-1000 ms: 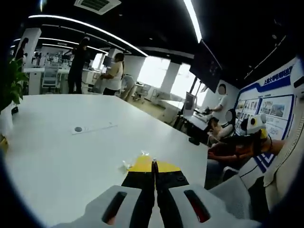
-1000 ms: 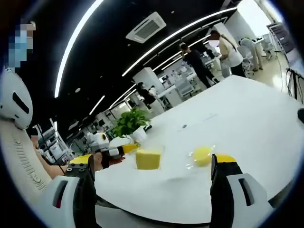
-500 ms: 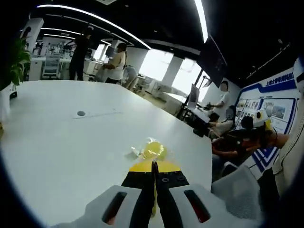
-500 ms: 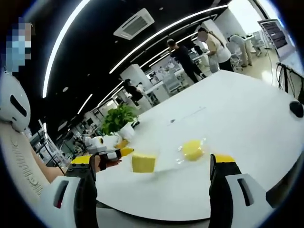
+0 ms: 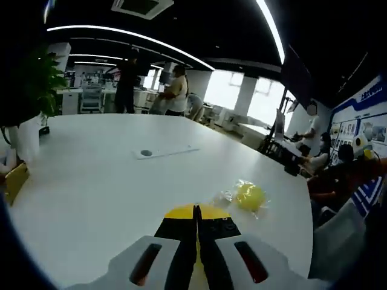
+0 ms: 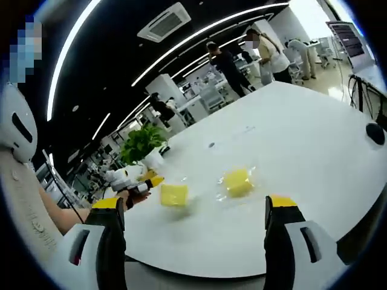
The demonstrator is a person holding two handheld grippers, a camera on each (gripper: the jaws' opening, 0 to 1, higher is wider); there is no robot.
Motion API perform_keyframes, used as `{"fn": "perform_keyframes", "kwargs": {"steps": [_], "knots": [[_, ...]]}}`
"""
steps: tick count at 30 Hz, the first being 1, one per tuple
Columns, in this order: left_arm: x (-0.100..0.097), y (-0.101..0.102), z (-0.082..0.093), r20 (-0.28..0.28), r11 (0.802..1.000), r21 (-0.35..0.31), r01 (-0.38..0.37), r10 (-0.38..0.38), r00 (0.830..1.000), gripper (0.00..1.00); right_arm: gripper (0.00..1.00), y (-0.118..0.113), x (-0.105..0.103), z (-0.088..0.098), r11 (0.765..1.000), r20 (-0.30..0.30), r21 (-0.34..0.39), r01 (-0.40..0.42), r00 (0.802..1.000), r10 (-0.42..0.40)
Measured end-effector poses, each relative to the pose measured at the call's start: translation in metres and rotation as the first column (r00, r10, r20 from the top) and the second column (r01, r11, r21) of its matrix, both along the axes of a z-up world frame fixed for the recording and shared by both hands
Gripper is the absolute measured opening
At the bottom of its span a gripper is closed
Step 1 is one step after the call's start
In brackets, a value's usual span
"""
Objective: Compare the silicone blocks by pressing each to a similar depth, holding the contact briefly, and releasing to observe deformation and rebound differences across the visible hardness samples.
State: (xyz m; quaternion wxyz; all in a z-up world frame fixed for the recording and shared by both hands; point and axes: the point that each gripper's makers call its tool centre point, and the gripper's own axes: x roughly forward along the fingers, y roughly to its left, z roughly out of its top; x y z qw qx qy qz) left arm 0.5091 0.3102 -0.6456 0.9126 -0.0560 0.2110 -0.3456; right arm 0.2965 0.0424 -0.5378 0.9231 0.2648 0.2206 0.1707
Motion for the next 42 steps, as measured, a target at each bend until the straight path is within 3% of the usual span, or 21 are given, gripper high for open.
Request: {"fn": "perform_keyframes", "kwargs": {"steps": [5, 18, 27, 32, 37, 42], "knots": [[0.012, 0.011, -0.024, -0.017, 0.997, 0.042, -0.061, 0.061, 0.998, 0.0, 0.88, 0.0, 0.001, -0.009, 1.0, -0.037, -0.011, -0.013, 0.999, 0.012], [0.013, 0.019, -0.073, -0.051, 0.989, 0.124, -0.075, 0.082, 0.995, 0.0, 0.87, 0.006, 0.009, -0.019, 1.0, -0.078, 0.003, -0.027, 0.997, 0.027], [0.011, 0.017, -0.068, -0.031, 0.991, 0.105, -0.077, 0.081, 0.996, 0.0, 0.87, 0.008, 0.007, -0.023, 0.999, -0.091, 0.009, -0.032, 0.995, 0.033], [0.008, 0.016, -0.062, -0.003, 0.987, 0.152, -0.058, 0.059, 0.998, 0.01, 0.86, 0.013, 0.007, -0.021, 0.999, -0.086, 0.009, -0.045, 0.995, 0.045], [0.011, 0.02, -0.059, 0.003, 0.984, 0.158, -0.079, 0.08, 0.997, 0.14, 0.86, 0.013, 0.004, -0.019, 0.999, -0.081, 0.011, -0.042, 0.996, 0.042], [0.01, 0.022, -0.055, 0.008, 0.981, 0.173, -0.086, 0.086, 0.996, 0.21, 0.86, 0.011, 0.004, -0.019, 0.999, -0.076, 0.004, -0.043, 0.996, 0.043]]}}
